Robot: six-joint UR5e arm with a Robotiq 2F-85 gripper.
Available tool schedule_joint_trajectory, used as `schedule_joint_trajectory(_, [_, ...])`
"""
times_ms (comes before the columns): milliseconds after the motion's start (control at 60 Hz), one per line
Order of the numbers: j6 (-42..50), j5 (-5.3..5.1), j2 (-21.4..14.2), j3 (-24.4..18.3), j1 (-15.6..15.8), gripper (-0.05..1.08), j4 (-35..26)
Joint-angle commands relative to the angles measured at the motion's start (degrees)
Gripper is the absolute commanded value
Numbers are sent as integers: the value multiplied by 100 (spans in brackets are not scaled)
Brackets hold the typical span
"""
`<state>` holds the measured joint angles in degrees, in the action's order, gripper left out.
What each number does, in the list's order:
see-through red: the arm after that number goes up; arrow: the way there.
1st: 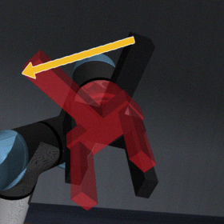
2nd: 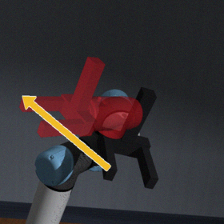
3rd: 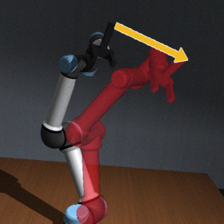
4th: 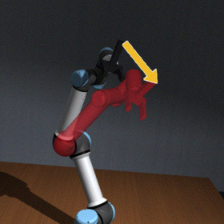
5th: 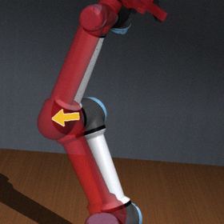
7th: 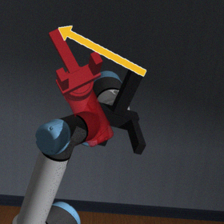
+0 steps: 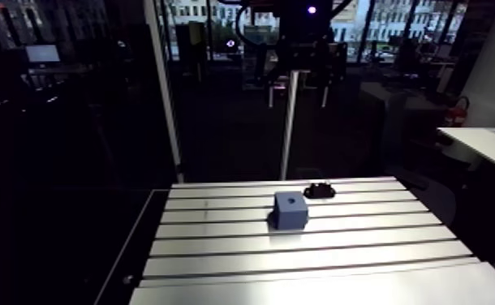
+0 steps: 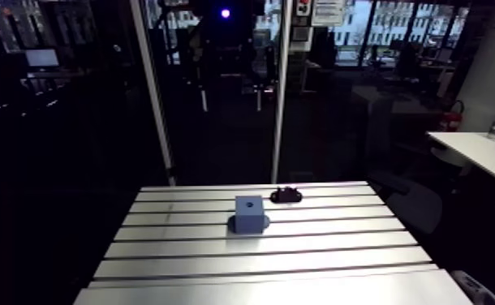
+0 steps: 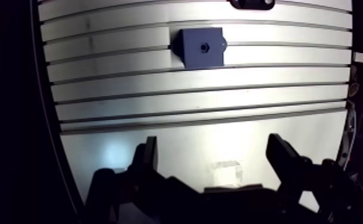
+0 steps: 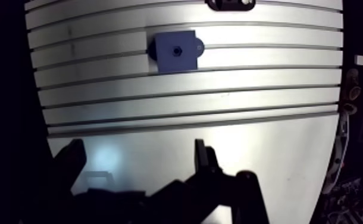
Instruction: Pick up the M10 bolt and insert it into the hex recess until seated.
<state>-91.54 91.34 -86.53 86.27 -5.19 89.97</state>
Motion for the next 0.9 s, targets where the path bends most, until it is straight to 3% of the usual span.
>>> schedule_joint_trajectory(17, [-17, 37, 36, -18, 0, 0, 16])
schedule_joint_trajectory(467, [-318, 28, 249, -176, -83, 0, 207])
schedule_joint_trajectory(683, [-824, 29, 452, -233, -618, 1, 767])
schedule_joint_trajectory(900, [-1208, 11, 904, -222, -1133, 1, 1372])
